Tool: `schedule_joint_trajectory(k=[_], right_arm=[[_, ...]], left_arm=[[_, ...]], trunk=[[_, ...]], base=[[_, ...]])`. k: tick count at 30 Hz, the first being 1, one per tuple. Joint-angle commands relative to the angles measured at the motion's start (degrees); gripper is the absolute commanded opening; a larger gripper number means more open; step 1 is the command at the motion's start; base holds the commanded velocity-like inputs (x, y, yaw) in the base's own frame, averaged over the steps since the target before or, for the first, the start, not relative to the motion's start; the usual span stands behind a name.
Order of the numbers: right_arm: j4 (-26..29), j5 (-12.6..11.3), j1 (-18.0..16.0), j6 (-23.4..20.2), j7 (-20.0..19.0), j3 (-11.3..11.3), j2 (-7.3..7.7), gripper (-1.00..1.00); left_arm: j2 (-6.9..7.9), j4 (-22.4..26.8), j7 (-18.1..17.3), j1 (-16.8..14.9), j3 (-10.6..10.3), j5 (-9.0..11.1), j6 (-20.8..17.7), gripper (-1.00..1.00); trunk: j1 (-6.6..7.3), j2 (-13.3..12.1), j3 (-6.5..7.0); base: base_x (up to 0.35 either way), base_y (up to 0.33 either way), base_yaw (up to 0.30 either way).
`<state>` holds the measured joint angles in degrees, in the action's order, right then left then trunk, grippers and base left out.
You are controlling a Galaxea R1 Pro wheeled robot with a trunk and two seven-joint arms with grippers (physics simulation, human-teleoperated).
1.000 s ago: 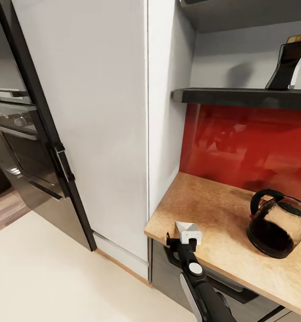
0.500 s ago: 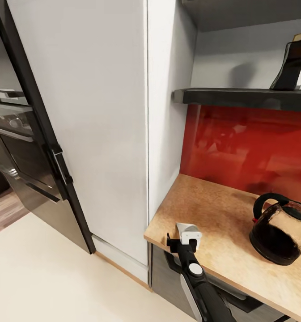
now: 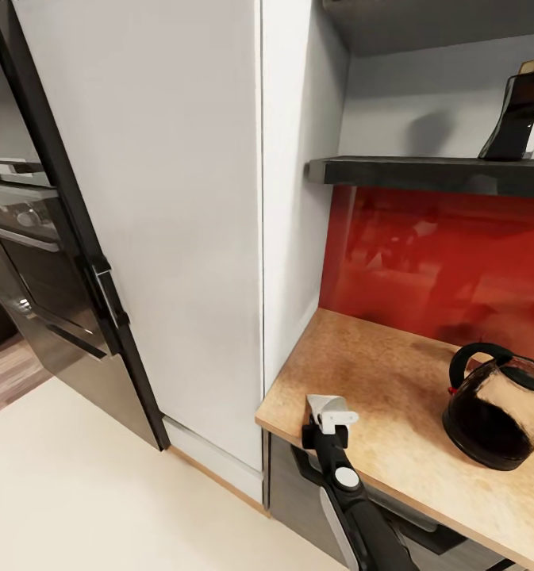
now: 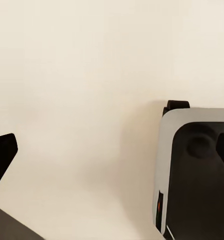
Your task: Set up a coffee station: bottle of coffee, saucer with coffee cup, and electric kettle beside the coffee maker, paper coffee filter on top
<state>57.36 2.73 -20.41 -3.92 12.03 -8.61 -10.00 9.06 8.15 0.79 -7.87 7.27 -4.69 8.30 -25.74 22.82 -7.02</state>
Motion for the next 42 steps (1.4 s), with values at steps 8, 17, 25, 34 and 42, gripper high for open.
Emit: schedule_joint_trajectory(k=[8, 17, 25, 34, 42], right_arm=[[-0.4, -0.4, 0.0, -0.4, 0.3, -0.1, 0.0, -1.0], [6.5, -0.3, 0.0, -1.1, 0.4, 0.2, 0.0, -1.0], [17.3, -0.3, 0.0, -7.2, 0.4, 0.2, 0.0, -1.0], [28.9, -0.3, -0.1, -20.8, 0.4, 0.1, 0.0, -1.0], [29.5, -0.4, -0.1, -21.5, 0.3, -0.4, 0.0, -1.0]], left_arm=[[-0.01, -0.1, 0.1, 0.0, 0.4, -0.5, 0.2, 1.0], [-0.01, -0.1, 0.0, 0.0, 0.4, -0.5, 0.4, 1.0], [-0.01, -0.1, 0.0, 0.0, 0.4, -0.5, 0.4, 1.0], [-0.16, -0.1, 0.0, 0.0, 0.3, -0.5, 0.5, 1.0], [-0.33, 0.0, 0.1, -0.1, 0.3, -0.5, 0.8, 1.0]], trunk=[[-0.04, 0.1, -0.13], [-0.04, 0.1, -0.13], [-0.04, 0.1, -0.13], [-0.04, 0.1, -0.13], [-0.04, 0.1, -0.13]], base=[[0.0, 0.0, 0.0], [0.0, 0.0, 0.0], [0.0, 0.0, 0.0], [0.0, 0.0, 0.0], [0.0, 0.0, -0.029]])
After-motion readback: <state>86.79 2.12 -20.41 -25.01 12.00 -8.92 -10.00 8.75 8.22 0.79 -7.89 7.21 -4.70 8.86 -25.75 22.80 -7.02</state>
